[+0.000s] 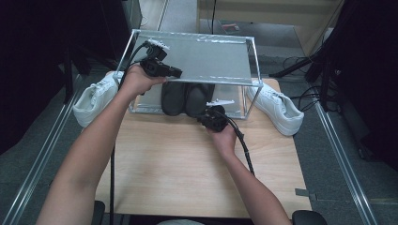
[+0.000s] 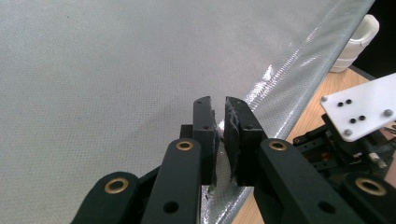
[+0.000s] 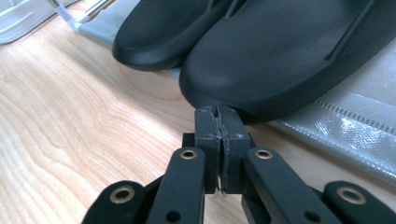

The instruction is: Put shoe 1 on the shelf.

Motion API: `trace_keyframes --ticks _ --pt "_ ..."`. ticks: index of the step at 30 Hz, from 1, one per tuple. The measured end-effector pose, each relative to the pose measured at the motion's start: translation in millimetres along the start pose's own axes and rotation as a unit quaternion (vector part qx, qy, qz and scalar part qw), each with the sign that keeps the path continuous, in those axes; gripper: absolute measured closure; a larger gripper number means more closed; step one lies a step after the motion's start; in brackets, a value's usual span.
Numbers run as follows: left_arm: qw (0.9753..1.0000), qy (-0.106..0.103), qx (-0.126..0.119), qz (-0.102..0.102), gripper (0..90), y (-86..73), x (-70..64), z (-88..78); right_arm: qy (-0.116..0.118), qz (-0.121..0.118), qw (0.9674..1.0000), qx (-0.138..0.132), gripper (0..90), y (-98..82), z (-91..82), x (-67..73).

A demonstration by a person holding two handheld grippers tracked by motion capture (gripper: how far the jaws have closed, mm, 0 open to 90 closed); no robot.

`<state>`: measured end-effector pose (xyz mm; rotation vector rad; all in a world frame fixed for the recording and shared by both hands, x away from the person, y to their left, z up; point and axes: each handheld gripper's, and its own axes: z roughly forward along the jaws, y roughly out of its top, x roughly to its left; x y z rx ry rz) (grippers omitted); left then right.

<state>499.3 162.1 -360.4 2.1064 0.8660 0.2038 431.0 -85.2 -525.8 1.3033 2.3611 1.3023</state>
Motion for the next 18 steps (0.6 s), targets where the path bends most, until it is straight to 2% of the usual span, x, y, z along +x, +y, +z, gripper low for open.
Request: trace_keyframes --ticks 7,11,13,18 --pt "1.0000 0.004 -0.003 -0.001 82.6 -0.5 -0.9 -0.1 0.010 -0.011 0.9998 0.009 82.5 -4.6 -11.6 1.9" --pt "1.0000 0.004 -0.003 -0.004 80.9 -0.4 -0.6 -0.5 0.027 -0.013 0.9995 -0.002 75.2 -6.2 -22.9 2.6" --pt "0.9999 0.012 -0.003 0.002 78.9 -0.3 -2.0 -0.6 0.036 -0.016 0.9992 -0.005 68.2 -6.9 -29.3 2.8" --pt "1.0000 0.008 -0.005 -0.002 76.8 -1.0 -1.1 -1.2 0.068 -0.019 0.9975 0.007 59.2 -9.5 -43.8 2.2"
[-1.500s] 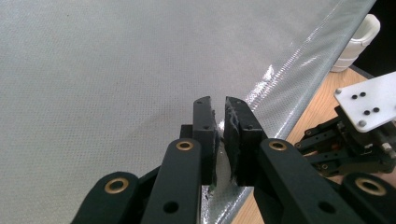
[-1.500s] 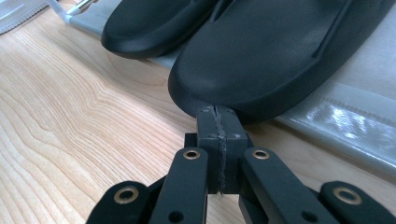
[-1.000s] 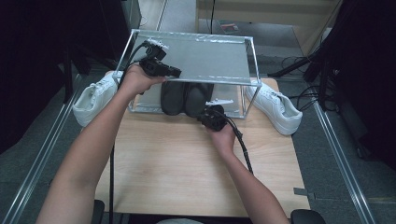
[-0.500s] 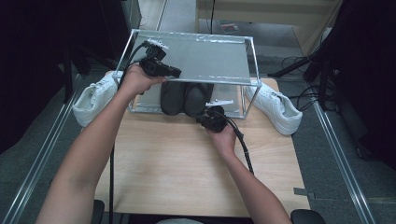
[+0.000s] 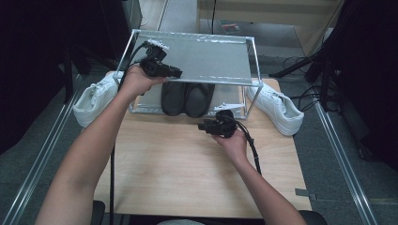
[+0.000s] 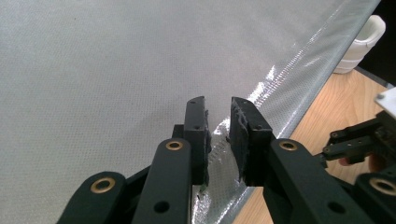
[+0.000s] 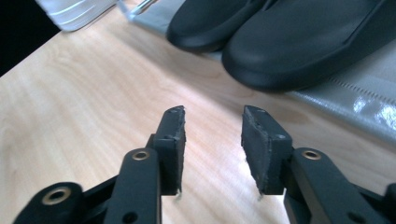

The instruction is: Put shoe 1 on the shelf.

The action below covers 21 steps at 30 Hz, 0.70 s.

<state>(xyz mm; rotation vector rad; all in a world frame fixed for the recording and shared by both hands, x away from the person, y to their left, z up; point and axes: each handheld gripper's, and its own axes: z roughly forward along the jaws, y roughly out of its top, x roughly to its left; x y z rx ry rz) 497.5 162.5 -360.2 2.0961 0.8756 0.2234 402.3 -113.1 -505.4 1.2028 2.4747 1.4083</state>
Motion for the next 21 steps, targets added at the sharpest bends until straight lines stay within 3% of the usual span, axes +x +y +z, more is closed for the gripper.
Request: trace_keyframes --ticks 4,9,16,21 --pt "1.0000 0.001 -0.001 0.000 76.5 -0.1 -0.3 0.0 0.016 -0.012 0.9997 -0.014 51.7 -4.7 -12.1 3.2" --pt "1.0000 -0.001 -0.001 0.000 75.5 -0.5 0.0 -0.4 0.017 -0.038 0.9990 -0.019 45.3 -12.3 -28.4 8.7" --pt "1.0000 0.000 -0.003 0.000 73.2 -0.8 0.4 -0.9 0.014 -0.045 0.9985 -0.027 41.6 -29.4 -58.0 12.3" --pt "1.0000 0.006 -0.007 0.001 68.5 -1.6 -0.4 -2.1 0.010 -0.034 0.9990 -0.027 40.7 -46.5 -75.4 7.5"
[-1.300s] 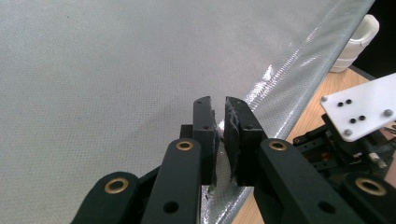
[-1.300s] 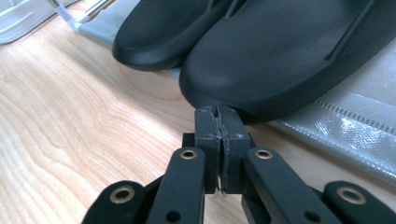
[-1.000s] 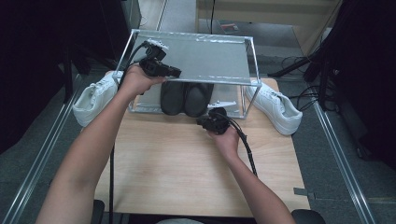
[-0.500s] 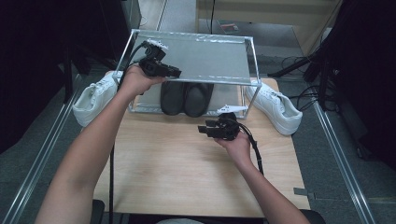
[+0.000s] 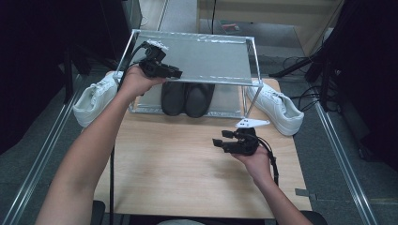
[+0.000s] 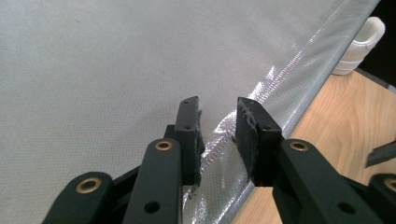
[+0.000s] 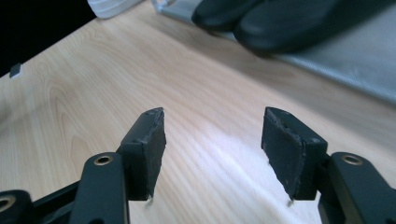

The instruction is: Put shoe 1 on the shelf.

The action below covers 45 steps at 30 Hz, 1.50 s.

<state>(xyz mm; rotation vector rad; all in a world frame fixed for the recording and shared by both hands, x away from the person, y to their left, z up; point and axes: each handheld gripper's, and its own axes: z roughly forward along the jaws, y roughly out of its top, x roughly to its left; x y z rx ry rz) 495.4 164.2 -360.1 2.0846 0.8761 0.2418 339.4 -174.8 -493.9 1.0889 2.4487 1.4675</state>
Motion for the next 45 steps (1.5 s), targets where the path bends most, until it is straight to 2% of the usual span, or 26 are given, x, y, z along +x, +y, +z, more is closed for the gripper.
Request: trace_keyframes --ticks 4,6,8,10,12,15,22,25,31,37,39,42,45 --pt "1.0000 -0.003 0.000 -0.008 59.8 0.4 2.9 -2.5 -0.008 -0.001 1.0000 0.005 39.8 -9.4 -9.5 -2.1" --pt "0.9999 0.010 0.003 0.001 54.1 0.6 1.7 -4.1 -0.009 0.004 0.9999 0.004 39.6 -12.0 -12.9 -2.8" --pt "0.9999 0.013 0.005 0.002 49.0 1.2 0.1 -7.3 -0.011 0.003 0.9999 0.003 39.3 -13.0 -15.8 -3.8" --pt "0.9999 0.013 0.002 -0.003 47.1 1.7 -1.0 -11.7 -0.016 -0.001 0.9999 0.001 39.2 -13.1 -17.8 -4.7" --pt "0.9999 0.010 -0.002 -0.006 44.7 2.1 -2.8 -17.5 -0.018 0.006 0.9998 -0.004 39.2 -13.2 -20.1 -6.6" --pt "0.9999 0.015 -0.002 -0.006 43.7 0.5 -5.8 -26.0 -0.023 0.006 0.9997 -0.005 39.1 -13.4 -19.9 -8.5" --pt "0.9999 0.010 0.000 -0.012 41.8 -9.4 -15.0 -41.6 -0.027 0.008 0.9996 -0.007 38.5 -13.0 -19.5 -12.1" --pt "0.9998 0.016 0.005 -0.007 40.4 -16.5 -22.9 -41.9 -0.029 0.012 0.9995 -0.007 38.5 -13.0 -19.8 -14.0" --pt "1.0000 -0.004 0.002 -0.007 39.8 -31.4 -36.1 -43.2 -0.033 0.017 0.9993 -0.008 38.2 -13.1 -20.4 -16.4" --pt "0.9999 -0.009 -0.007 -0.008 38.5 -43.4 -46.6 -51.3 -0.031 0.016 0.9993 -0.007 37.9 -12.5 -18.6 -16.2" --pt "0.9999 -0.005 -0.008 -0.007 38.2 -50.4 -50.8 -50.2 -0.030 0.015 0.9994 -0.005 37.8 -12.2 -17.4 -16.5" --pt "0.9997 -0.020 -0.009 -0.012 38.1 -59.9 -54.7 -47.1 -0.031 0.014 0.9994 -0.003 37.8 -11.5 -16.4 -15.6" --pt "0.9997 -0.019 -0.009 -0.013 37.8 -68.7 -59.1 -45.3 -0.031 0.011 0.9995 -0.001 37.8 -10.9 -15.4 -15.1"
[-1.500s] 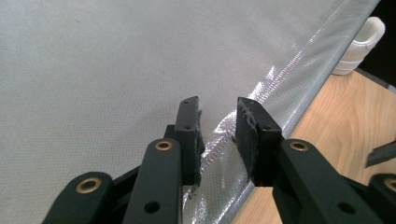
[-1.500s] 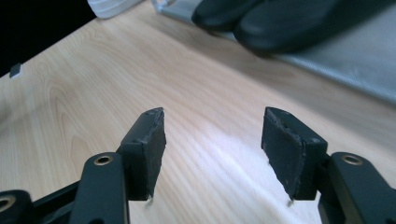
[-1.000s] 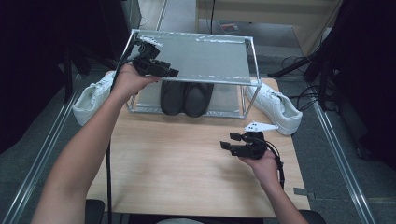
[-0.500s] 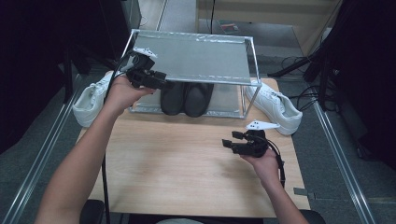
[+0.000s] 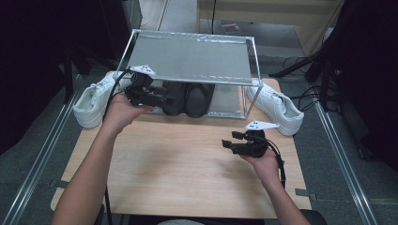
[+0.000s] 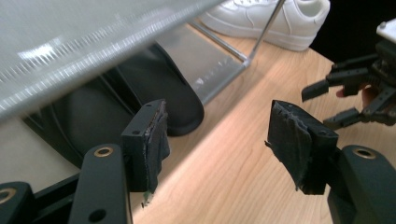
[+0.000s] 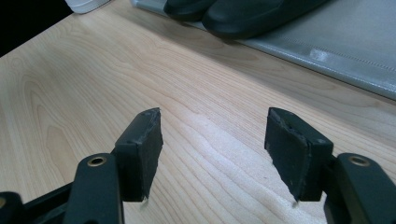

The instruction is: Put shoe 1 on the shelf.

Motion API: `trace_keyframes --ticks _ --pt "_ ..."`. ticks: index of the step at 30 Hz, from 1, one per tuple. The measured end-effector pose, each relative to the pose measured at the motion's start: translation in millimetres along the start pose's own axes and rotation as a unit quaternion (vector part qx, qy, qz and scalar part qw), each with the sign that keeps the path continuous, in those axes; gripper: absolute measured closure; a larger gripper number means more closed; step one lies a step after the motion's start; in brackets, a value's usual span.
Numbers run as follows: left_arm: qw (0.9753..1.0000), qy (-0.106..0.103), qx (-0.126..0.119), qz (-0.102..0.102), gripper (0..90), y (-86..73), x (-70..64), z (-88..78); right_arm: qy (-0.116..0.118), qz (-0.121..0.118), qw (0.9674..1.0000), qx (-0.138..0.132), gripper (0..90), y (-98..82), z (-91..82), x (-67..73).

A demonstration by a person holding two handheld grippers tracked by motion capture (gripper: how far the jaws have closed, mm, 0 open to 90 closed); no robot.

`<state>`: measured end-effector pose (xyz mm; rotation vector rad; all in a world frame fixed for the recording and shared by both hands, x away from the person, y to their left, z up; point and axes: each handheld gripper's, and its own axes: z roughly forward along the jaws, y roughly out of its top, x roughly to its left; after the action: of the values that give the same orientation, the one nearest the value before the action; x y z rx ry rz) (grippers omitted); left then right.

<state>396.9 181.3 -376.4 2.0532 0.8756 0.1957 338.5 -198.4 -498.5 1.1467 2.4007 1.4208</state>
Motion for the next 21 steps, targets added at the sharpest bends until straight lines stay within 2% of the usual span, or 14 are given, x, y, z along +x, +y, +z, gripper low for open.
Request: trace_keyframes --ticks 4,7,10,12,14,16,21 --pt "1.0000 0.004 -0.002 -0.004 37.8 -12.5 -3.6 -0.9 -0.013 -0.010 0.9998 0.005 39.2 0.3 2.0 1.3" --pt "1.0000 0.006 -0.001 -0.004 38.1 -20.1 -2.7 -1.3 -0.006 -0.002 1.0000 0.007 40.6 1.9 1.7 2.1" --pt "0.9998 0.017 0.007 -0.003 37.9 -23.8 -0.9 -1.2 0.006 0.002 1.0000 -0.001 40.2 3.0 -0.2 1.5" --pt "0.9999 0.013 0.002 -0.010 37.8 -29.0 1.0 -1.8 0.005 0.001 1.0000 -0.002 39.8 3.1 -1.5 0.6" --pt "0.9998 0.012 0.009 -0.015 37.8 -35.6 2.5 -1.2 0.005 0.001 1.0000 -0.004 39.6 3.2 -2.4 -0.3" --pt "0.9998 0.003 0.008 -0.021 37.7 -40.6 3.4 -1.7 0.003 0.001 1.0000 -0.005 39.4 3.1 -2.6 -1.9" --pt "0.9994 0.012 0.006 -0.031 37.3 -51.5 10.6 -8.8 -0.001 0.004 1.0000 -0.001 39.0 2.5 -2.3 -5.1"
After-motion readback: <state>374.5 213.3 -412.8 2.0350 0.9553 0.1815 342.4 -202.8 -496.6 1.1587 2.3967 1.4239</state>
